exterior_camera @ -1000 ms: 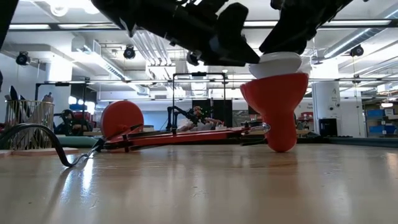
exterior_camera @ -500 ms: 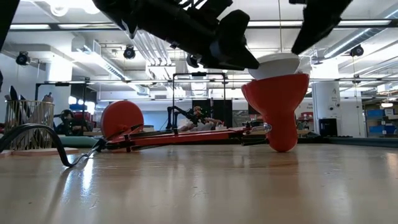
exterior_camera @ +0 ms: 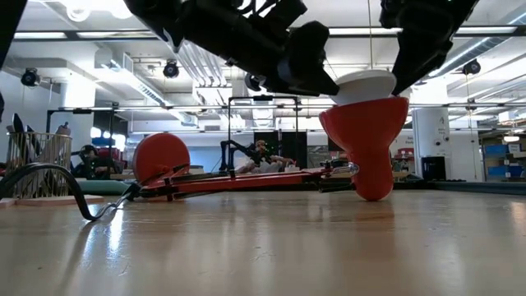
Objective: Screw lightbulb
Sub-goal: Insert the light bulb into the lamp
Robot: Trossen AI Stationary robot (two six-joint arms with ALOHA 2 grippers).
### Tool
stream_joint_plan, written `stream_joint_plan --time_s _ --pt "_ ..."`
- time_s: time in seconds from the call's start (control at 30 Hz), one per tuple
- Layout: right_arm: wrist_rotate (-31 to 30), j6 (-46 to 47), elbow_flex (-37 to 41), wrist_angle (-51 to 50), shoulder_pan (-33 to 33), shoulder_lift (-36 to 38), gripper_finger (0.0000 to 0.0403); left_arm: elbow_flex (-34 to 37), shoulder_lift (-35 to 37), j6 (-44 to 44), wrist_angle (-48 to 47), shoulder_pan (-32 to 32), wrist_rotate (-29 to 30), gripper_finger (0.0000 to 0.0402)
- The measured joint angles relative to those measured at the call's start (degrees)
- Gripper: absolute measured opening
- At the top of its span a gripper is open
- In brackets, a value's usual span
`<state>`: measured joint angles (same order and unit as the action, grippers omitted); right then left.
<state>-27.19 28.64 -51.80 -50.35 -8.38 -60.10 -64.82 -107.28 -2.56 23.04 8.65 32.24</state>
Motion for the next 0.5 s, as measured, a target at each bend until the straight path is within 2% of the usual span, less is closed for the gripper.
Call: stream_joint_plan --time_s 0.3,0.5 --pt "3.96 3.59 -0.01 -0.59 -1.53 -0.26 0.0259 0.0 0.0 -1.25 -0.65 -1.93 0.47 0.0215" --pt "6.51 5.29 -1.03 -0.58 -3.02 0.06 0.0257 -0.07 0.04 -1.38 -4.49 -1.89 0.33 0.0215"
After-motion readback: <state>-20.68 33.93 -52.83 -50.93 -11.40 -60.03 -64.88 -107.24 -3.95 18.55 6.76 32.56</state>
